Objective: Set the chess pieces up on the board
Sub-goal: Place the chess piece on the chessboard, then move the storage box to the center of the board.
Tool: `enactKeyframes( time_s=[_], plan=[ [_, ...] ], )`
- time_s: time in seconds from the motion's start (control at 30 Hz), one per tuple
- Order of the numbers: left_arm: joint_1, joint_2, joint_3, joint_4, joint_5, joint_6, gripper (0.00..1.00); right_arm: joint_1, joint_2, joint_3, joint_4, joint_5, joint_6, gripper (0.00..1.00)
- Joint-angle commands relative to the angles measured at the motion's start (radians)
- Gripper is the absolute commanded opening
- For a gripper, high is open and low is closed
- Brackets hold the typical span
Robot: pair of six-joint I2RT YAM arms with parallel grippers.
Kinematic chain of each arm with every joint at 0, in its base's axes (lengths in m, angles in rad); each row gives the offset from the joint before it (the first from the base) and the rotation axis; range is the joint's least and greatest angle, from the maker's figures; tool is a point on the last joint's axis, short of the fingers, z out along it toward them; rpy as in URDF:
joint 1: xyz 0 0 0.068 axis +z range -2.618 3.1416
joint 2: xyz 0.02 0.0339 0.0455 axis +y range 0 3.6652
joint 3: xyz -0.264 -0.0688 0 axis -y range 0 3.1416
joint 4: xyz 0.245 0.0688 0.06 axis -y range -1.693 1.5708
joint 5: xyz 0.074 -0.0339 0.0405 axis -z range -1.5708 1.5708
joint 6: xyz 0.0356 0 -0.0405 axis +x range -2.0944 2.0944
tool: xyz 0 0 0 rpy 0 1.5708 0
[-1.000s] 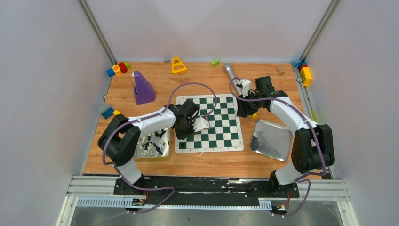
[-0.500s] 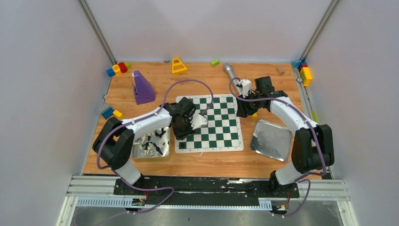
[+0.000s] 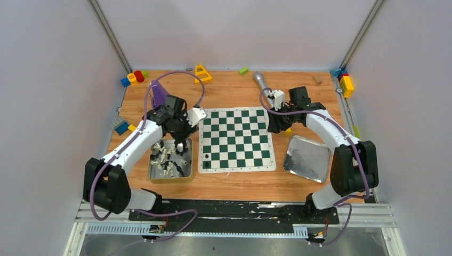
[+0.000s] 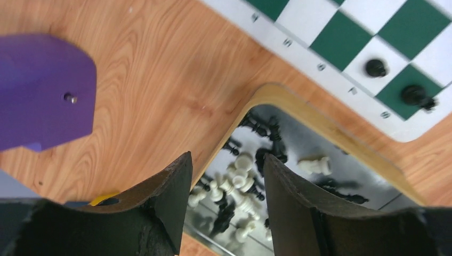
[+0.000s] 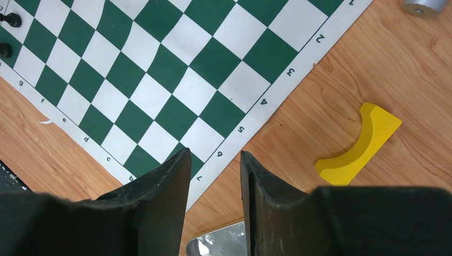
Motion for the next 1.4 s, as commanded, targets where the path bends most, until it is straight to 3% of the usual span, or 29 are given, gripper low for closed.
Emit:
enactKeyframes(
  time_s=[0.0, 0.33, 0.83, 1.37],
  plan=[
    [0.077, 0.016, -0.018, -0.008, -0.026, 0.118, 0.59, 0.000, 0.005, 0.006, 0.002, -0.029, 0.002, 0.40],
    [0.117, 0.155, -0.005, -0.040, -0.056, 0.237, 0.54, 0.000, 0.015, 0.008, -0.001, -0.027, -0.001, 0.40],
    [0.117, 0.308, 0.091, -0.031, -0.121, 0.326, 0.22, 0.000, 0.030, 0.008, -0.004, -0.022, -0.005, 0.40],
    [0.117, 0.463, 0.246, -0.019, -0.203, 0.501, 0.19, 0.000, 0.055, 0.015, -0.007, -0.011, -0.007, 0.40]
  ],
)
